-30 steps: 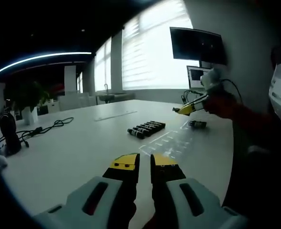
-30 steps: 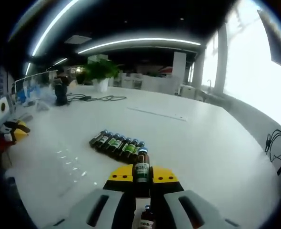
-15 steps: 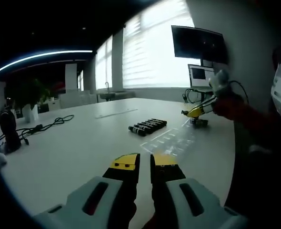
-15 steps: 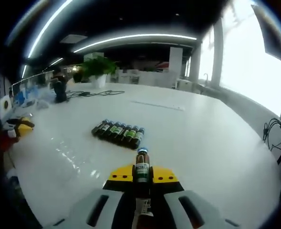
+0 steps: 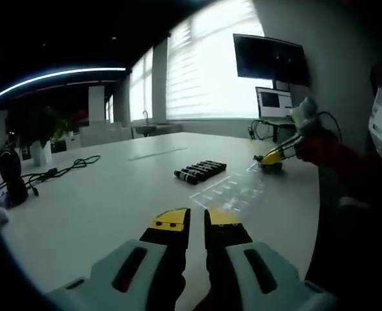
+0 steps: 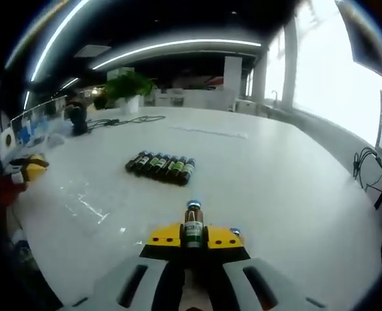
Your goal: Grip medicine bottles put into box
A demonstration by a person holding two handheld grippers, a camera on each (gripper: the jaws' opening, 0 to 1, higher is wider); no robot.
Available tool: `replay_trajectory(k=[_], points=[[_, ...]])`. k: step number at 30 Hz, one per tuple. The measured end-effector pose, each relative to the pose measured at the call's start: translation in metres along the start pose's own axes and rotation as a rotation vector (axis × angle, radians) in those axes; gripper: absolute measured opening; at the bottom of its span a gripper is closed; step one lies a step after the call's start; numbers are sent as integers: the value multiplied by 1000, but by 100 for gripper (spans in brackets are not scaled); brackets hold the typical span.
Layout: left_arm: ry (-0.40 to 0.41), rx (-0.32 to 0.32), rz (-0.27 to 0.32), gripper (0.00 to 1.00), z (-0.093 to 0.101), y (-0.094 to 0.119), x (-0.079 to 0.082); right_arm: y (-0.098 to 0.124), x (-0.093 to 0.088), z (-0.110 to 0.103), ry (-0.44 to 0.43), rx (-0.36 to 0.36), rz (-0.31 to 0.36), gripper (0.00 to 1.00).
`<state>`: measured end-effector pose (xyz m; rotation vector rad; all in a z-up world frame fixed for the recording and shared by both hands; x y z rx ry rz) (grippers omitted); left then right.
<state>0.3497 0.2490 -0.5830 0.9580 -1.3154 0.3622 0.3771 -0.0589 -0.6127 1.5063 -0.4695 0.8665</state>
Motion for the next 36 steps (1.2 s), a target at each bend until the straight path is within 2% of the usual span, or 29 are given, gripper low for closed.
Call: replay_trajectory(k=[13, 21, 28, 36], points=[[-3, -7, 4, 3, 3, 0, 2, 2, -7, -9, -1, -17, -18, 7], [-10, -7, 6, 3, 4, 1, 4, 3, -6, -9, 7, -57, -31, 7], [-10, -11, 10, 3, 4, 2, 5, -1, -10, -12, 13, -53, -55, 8], [-17, -14, 12, 3, 6, 2, 6, 1, -8, -9, 15, -70, -39, 8]])
Point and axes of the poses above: the point that each gripper's makers call its tool centre point, and the gripper's own axes: y roughly backward along the fingers, z roughly to its right, x roughly out of its top, the point moved 2 cm from there along y, roughly backward along the fingers, and after that the axes turned 12 degrees about -z, right-handed, at the moved point
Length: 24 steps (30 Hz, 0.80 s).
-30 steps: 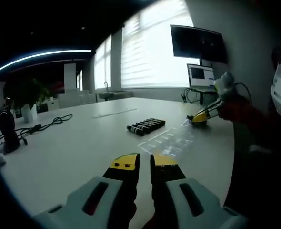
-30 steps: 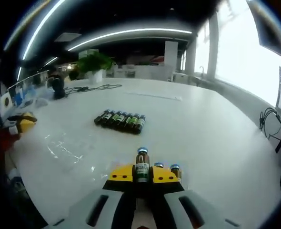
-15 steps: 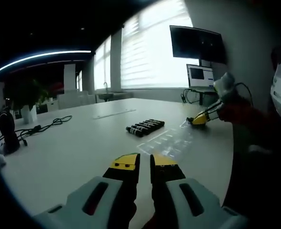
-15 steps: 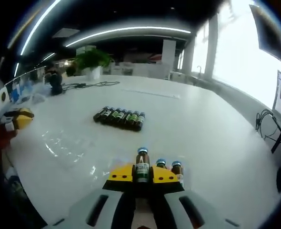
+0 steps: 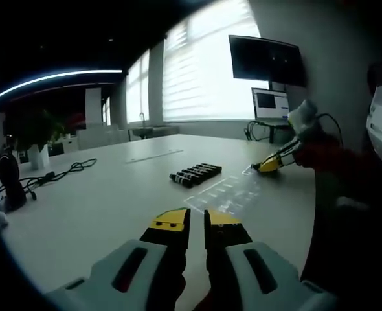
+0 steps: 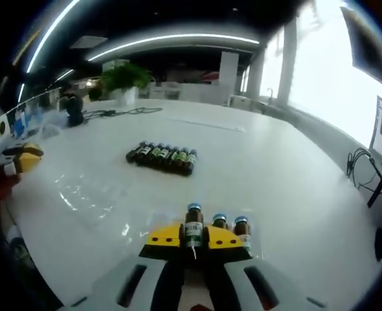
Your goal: Grip medicine bottles put into box
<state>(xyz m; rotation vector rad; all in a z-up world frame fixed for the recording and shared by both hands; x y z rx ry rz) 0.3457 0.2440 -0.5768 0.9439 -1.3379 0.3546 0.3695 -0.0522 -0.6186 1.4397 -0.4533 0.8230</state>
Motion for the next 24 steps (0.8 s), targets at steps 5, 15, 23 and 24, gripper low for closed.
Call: replay_trajectory(k=[5, 15, 23, 24], points=[[-3, -2, -1, 3, 1, 0, 0, 2, 3, 0, -12, 11, 28, 9], [-7, 3, 6, 3, 2, 2, 3, 9, 6, 5, -17, 21, 61, 9], [-7, 5, 6, 3, 1, 3, 3, 13, 0, 7, 7, 49, 37, 5], [-6, 4, 6, 3, 1, 3, 2, 14, 0, 7, 3, 56, 39, 5]])
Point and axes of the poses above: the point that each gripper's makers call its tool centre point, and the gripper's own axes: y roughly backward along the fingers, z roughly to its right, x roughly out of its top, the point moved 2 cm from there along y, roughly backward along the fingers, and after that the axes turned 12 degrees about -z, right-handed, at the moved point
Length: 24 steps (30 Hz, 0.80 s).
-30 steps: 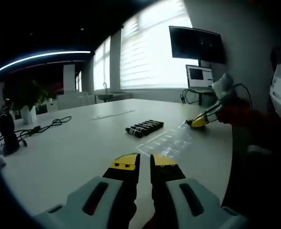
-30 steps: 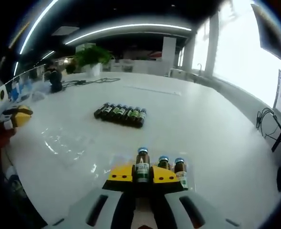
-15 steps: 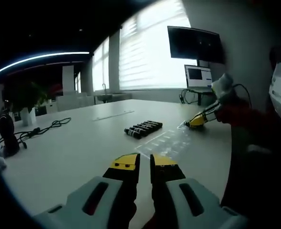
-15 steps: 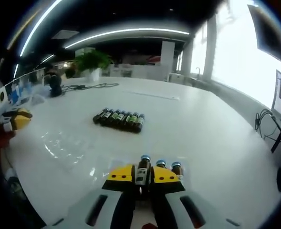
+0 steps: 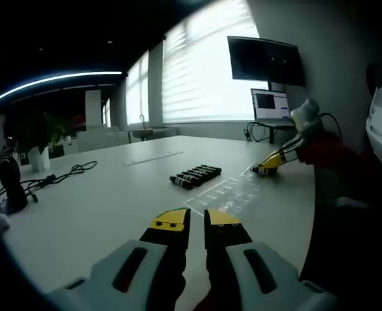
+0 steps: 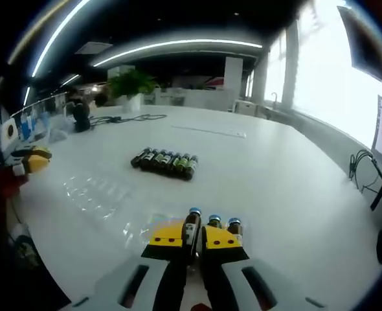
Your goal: Grip medicine bottles put into box
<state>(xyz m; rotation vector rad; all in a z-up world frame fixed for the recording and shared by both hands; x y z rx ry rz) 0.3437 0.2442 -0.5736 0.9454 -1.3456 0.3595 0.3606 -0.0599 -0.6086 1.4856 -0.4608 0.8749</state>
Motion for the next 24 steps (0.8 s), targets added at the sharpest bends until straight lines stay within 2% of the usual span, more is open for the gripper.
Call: replay_trajectory(k=[7, 13, 24], points=[[-3, 0, -3, 3, 0, -1, -1, -3, 0, -2, -10, 47, -15, 4], [2, 9, -4, 3, -3, 0, -1, -7, -2, -4, -2, 49, -61, 4], [10, 6, -6, 3, -4, -1, -3, -7, -4, -7, 2, 10, -45, 4]])
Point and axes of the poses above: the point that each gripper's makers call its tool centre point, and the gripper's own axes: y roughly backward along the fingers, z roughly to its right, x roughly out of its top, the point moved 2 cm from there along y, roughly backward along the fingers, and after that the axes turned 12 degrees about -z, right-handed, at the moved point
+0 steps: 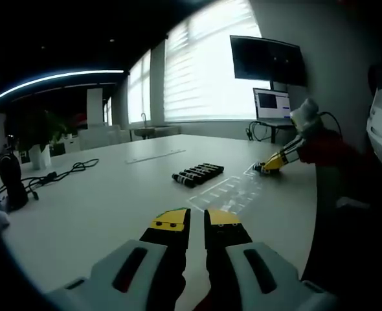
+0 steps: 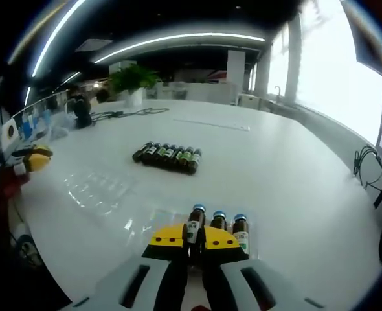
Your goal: Grip medicine bottles put into box
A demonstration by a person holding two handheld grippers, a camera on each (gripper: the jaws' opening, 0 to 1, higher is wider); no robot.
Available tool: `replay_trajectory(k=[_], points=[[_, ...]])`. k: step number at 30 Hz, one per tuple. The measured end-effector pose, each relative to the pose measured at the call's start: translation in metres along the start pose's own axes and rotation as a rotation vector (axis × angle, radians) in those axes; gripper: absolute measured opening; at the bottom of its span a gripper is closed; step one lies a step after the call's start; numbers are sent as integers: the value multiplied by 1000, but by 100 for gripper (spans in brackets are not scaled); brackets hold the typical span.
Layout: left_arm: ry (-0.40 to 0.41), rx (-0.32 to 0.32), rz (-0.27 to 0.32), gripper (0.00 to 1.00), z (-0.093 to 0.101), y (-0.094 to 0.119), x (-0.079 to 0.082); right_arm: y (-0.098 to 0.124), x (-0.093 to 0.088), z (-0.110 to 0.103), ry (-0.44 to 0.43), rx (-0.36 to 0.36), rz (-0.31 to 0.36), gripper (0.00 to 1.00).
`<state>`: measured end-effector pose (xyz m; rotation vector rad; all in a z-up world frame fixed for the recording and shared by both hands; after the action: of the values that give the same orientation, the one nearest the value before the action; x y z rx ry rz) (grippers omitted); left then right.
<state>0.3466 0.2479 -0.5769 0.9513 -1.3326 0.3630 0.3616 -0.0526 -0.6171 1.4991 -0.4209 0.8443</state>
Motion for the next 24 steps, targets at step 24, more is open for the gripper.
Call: replay_trajectory(k=[24], points=[[-1, 2, 2, 3, 0, 1, 1, -2, 2, 0, 34, -71, 6, 0]])
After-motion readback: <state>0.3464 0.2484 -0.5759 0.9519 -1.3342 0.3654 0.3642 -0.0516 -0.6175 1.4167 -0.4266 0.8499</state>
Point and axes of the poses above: the point that each gripper's makers call its tool centre point, and the gripper's own axes: y roughly backward along the fingers, z roughly to its right, x roughly out of its top, the point moved 2 cm from there along y, roughly backward along the fingers, and after that the axes turned 12 degrees about -z, right-handed, at the moved point
